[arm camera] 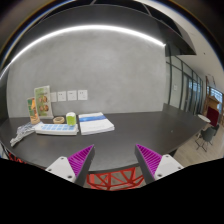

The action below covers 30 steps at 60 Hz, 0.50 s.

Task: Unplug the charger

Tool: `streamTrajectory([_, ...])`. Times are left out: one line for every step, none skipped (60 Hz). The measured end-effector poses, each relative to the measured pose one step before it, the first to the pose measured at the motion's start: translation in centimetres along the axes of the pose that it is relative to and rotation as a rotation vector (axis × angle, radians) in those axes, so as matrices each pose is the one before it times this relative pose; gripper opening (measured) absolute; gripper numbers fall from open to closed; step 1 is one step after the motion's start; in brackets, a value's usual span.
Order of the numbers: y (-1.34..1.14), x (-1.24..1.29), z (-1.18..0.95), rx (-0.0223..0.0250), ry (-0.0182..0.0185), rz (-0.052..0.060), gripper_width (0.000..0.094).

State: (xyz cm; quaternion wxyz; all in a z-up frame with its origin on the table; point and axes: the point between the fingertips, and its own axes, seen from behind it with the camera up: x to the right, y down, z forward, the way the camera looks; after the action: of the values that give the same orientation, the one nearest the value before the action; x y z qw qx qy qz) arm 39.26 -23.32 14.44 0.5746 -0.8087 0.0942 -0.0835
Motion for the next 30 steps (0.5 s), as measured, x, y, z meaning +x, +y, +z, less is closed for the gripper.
streamTrajectory([0.005,-0.028,0.045,0.00166,0.0049,0.0032,0.0832])
streamTrajectory([0.067,-0.249,-0.048,0.0011,0.00257,0.0018,0.0828])
streamTrajectory([0.171,-0.542,-0.287,0.00041,0.00225,0.0022,0.083])
streamTrajectory([0.16,-0.509,-0.186,-0.00054,0.00082,0.0021,0.083])
streamTrajectory([0.153,-0.512,-0.121,-0.00139,0.00022,0.0022,0.083])
streamTrajectory([0.177,-0.561,-0.128,-0.00297,0.00004,0.0013,0.0829])
streamTrajectory([0.153,-0.539,-0.096,-0.0036,-0.00111,0.0004,0.0828])
streamTrajectory([-0.452,1.224,1.659,-0.00249,-0.0018,0.0,0.0828])
streamTrajectory([0.777,-2.34,-1.474,-0.00468,-0.00448,-0.0018,0.0828])
streamTrajectory([0.163,-0.766,-0.04,-0.00305,-0.00521,-0.0009,0.0827])
streamTrajectory([0.083,-0.683,-0.002,-0.00184,-0.00593,-0.002,0.0828])
streamTrajectory([0.041,-0.642,0.038,-0.00102,-0.0068,-0.003,0.0828])
streamTrajectory([0.032,-0.651,0.095,-0.00027,-0.00642,-0.0032,0.0828])
streamTrajectory([-0.005,-0.565,0.18,0.00062,-0.00488,-0.0029,0.0827])
streamTrajectory([-0.046,-0.562,0.197,0.0011,-0.00637,-0.0019,0.0826])
streamTrajectory([-0.019,-0.575,0.238,0.0014,-0.00626,-0.0008,0.0828])
streamTrajectory([-0.034,-0.569,0.312,0.00061,-0.00688,-0.0013,0.0827])
streamTrajectory([-0.055,-0.558,0.355,-0.00009,-0.00786,-0.0012,0.0828])
streamTrajectory([-0.045,-0.551,0.412,0.00076,-0.00884,-0.0006,0.0827])
streamTrajectory([-0.072,-0.602,0.453,0.00085,-0.01012,-0.0015,0.0827])
streamTrajectory([-0.112,-0.578,0.451,0.00061,-0.01155,-0.0018,0.0828])
streamTrajectory([-0.073,-0.595,0.527,0.00081,-0.01289,-0.0024,0.0828])
streamTrajectory([-0.12,-0.563,0.528,0.0001,-0.01249,-0.003,0.083])
streamTrajectory([-0.09,-0.53,0.618,0.0005,-0.01165,-0.0027,0.083])
streamTrajectory([-0.119,-0.572,0.651,0.00082,-0.01114,-0.0025,0.0829])
streamTrajectory([-0.143,-0.521,0.692,0.00108,-0.0107,-0.0025,0.0827])
streamTrajectory([-0.128,-0.505,0.743,0.00153,-0.01076,-0.0021,0.0827])
streamTrajectory([-0.234,-0.581,0.895,-0.00003,-0.00968,-0.0013,0.0826])
streamTrajectory([-0.06,-0.394,0.692,0.00197,-0.0128,-0.0017,0.0826])
streamTrajectory([-0.202,-0.548,0.978,-0.00162,-0.01104,-0.0006,0.0827])
